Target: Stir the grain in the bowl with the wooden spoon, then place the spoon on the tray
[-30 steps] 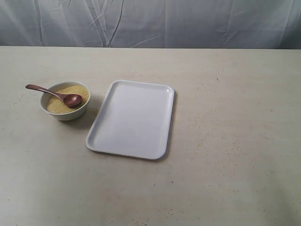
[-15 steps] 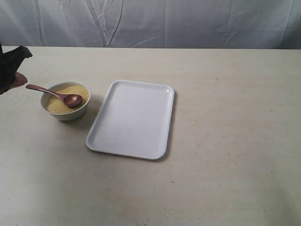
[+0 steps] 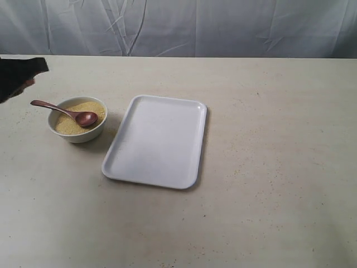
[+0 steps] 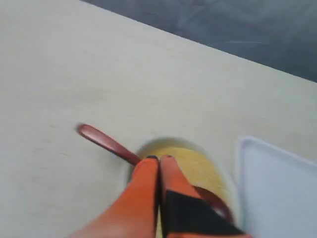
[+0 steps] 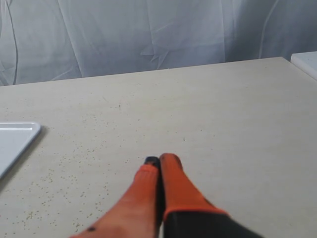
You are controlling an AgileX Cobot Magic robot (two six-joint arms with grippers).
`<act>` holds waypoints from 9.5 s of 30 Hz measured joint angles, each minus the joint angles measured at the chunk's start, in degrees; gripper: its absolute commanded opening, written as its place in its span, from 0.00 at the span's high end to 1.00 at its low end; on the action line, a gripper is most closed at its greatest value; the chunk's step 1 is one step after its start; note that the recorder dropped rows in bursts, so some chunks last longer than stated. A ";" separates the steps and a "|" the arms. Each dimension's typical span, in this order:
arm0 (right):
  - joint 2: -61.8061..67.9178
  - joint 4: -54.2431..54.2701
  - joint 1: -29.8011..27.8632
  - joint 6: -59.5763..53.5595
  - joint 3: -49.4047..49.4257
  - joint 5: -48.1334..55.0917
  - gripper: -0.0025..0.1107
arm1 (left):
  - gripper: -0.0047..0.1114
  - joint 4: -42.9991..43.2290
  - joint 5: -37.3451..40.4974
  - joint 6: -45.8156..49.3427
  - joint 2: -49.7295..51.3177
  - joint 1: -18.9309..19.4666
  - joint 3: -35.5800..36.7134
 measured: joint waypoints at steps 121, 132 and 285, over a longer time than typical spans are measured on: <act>0.00 0.00 0.00 0.00 0.00 0.00 0.98 | 0.96 145.36 -69.18 -131.78 28.16 21.12 -7.41; 0.00 0.00 0.00 0.00 0.00 0.00 0.98 | 0.96 146.87 -64.82 -118.90 27.87 16.51 -7.41; 0.00 0.00 0.00 0.00 0.00 0.00 0.98 | 0.96 173.84 -42.89 -166.94 29.49 -7.69 -32.83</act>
